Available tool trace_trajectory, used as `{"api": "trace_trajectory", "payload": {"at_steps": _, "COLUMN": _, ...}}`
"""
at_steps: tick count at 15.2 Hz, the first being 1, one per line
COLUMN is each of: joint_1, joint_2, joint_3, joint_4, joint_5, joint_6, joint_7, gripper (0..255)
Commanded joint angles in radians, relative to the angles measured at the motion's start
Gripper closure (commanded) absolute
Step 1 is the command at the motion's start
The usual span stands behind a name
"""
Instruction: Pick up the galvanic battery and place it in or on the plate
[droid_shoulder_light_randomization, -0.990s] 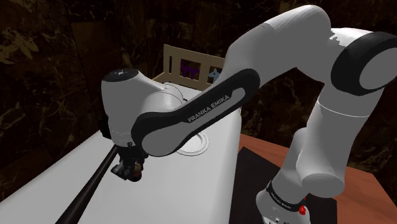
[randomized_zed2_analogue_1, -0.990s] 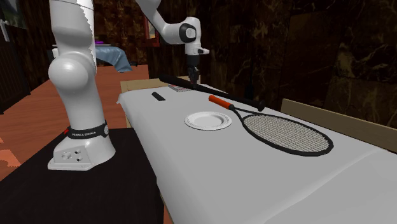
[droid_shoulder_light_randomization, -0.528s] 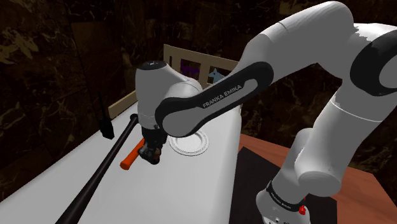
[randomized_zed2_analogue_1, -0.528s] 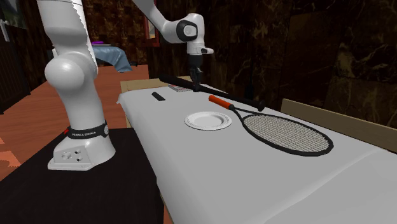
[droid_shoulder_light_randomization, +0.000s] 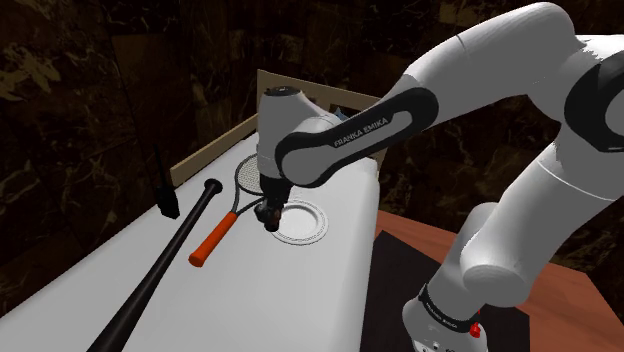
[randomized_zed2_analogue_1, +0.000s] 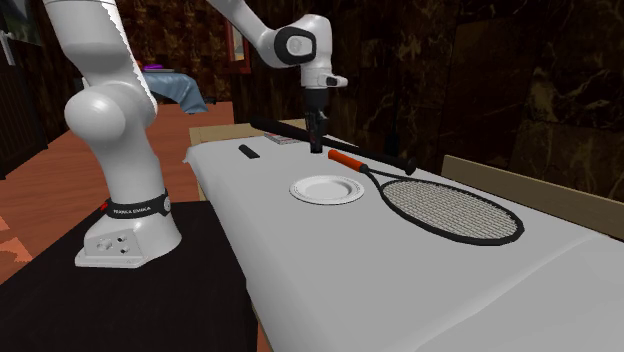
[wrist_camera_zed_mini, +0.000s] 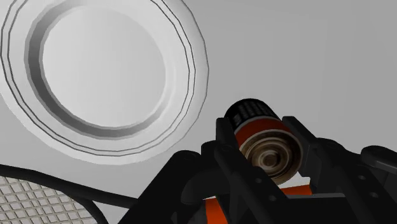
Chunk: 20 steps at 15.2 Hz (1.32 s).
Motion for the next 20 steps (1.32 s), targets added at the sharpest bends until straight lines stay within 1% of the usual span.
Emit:
{"api": "trace_trajectory", "payload": {"at_steps": 1, "joint_1": -0.022, "joint_2": -0.024, "joint_3": -0.029, "joint_4": -0.025, "joint_5": 0.004, "joint_6": 0.002, "joint_7": -0.056, "gripper": 255}}
{"api": "trace_trajectory", "payload": {"at_steps": 9, "joint_1": -0.115, "joint_2": -0.063, "joint_3": -0.154, "joint_4": -0.069, "joint_5": -0.01, "joint_6": 0.004, "joint_7": -0.265, "gripper": 255}}
{"api": "trace_trajectory", "payload": {"at_steps": 20, "joint_1": -0.117, "joint_2": 0.042, "joint_3": -0.15, "joint_4": -0.125, "joint_5": -0.026, "joint_6": 0.166, "joint_7": -0.252, "gripper": 255}}
